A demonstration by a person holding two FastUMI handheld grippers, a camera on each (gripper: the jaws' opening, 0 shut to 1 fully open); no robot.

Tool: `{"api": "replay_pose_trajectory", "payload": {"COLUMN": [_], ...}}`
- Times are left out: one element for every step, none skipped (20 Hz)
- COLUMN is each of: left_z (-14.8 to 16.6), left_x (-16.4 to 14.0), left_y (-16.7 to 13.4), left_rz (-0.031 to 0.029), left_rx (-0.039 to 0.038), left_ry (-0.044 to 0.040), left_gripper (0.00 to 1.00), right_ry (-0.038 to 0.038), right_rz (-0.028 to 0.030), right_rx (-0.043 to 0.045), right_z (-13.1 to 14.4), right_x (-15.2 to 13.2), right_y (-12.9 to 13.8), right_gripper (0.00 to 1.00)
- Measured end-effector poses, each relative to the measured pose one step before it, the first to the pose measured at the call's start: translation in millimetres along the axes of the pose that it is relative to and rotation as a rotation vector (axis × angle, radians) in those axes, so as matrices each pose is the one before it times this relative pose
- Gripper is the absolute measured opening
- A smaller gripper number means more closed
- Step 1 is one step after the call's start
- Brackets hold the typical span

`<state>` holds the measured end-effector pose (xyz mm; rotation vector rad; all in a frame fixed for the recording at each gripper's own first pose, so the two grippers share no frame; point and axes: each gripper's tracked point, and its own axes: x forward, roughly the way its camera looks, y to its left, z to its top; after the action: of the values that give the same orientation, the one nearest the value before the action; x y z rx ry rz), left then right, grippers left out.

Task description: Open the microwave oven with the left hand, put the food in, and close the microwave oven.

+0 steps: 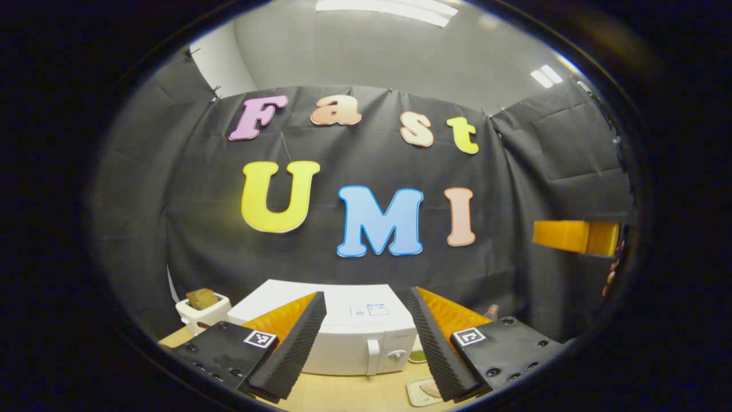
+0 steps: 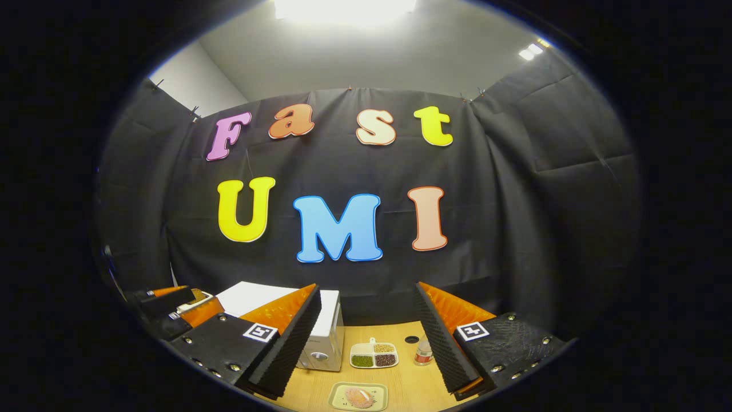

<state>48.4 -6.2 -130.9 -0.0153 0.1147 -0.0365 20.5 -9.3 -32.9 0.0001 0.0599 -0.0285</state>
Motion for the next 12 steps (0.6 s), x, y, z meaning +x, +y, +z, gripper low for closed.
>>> {"api": "replay_pose_trajectory", "payload": {"left_z": [-16.38, -14.85, -15.98, -14.72, -15.99, -13.52, -13.58, -11.3, -14.05, -10.81, -10.09, -7.22], "left_x": [8.23, 8.61, 8.64, 8.05, 9.27, 8.64, 8.42, 8.79, 8.18, 9.26, 7.79, 8.9], "left_y": [-1.13, -2.53, -2.84, -2.6, -3.37, -4.1, -0.99, -1.29, -0.66, -1.48, -0.93, -0.89], "left_rz": [0.0057, 0.0003, -0.00397, -0.00587, -0.0087, -0.00938, -0.00427, -0.00155, -0.00112, -0.00472, -0.00007, -0.00309], "left_rx": [0.00131, 0.00838, 0.01445, 0.01192, 0.00887, 0.00356, 0.00274, 0.00085, -0.00028, -0.00156, 0.00228, 0.00278], "left_ry": [0.01967, 0.01807, 0.02043, 0.02027, 0.0238, 0.02188, 0.02413, 0.02026, 0.02535, 0.02293, 0.01929, 0.01245], "left_gripper": [0.96, 0.96, 0.94, 0.94, 0.99, 0.94, 0.96, 0.95, 0.94, 0.94, 0.99, 0.96], "right_ry": [-0.00313, -0.0002, 0.00155, 0.0053, 0.00735, 0.00852, 0.00806, 0.00689, 0.00775, 0.00683, 0.00731, 0.0078], "right_rz": [-0.00029, -0.00197, -0.00152, 0.00084, -0.00274, -0.00228, -0.00294, -0.00259, -0.00234, -0.0033, -0.00482, -0.0045], "right_rx": [0.00169, 0.00085, 0.00097, 0.00089, -0.00049, -0.00125, -0.00132, -0.00108, -0.00124, -0.00282, -0.00447, -0.006], "right_z": [-0.79, -0.61, -2.55, -2.32, -3.77, -2.77, -3.43, -3.13, -3.46, -2.24, -3.39, -2.62], "right_x": [2.04, 2.42, 2.51, 2.88, 2.68, 2.19, 2.16, 2.42, 1.08, 1.41, 1.9, 1.29], "right_y": [-4.08, -4.42, -4.32, -2.91, -4.08, -3.45, -2.85, -2.29, -2.15, -2.24, -2.68, -2.49], "right_gripper": [0.98, 0.98, 0.98, 0.98, 0.98, 0.98, 0.98, 0.98, 0.98, 0.98, 0.98, 0.98]}}
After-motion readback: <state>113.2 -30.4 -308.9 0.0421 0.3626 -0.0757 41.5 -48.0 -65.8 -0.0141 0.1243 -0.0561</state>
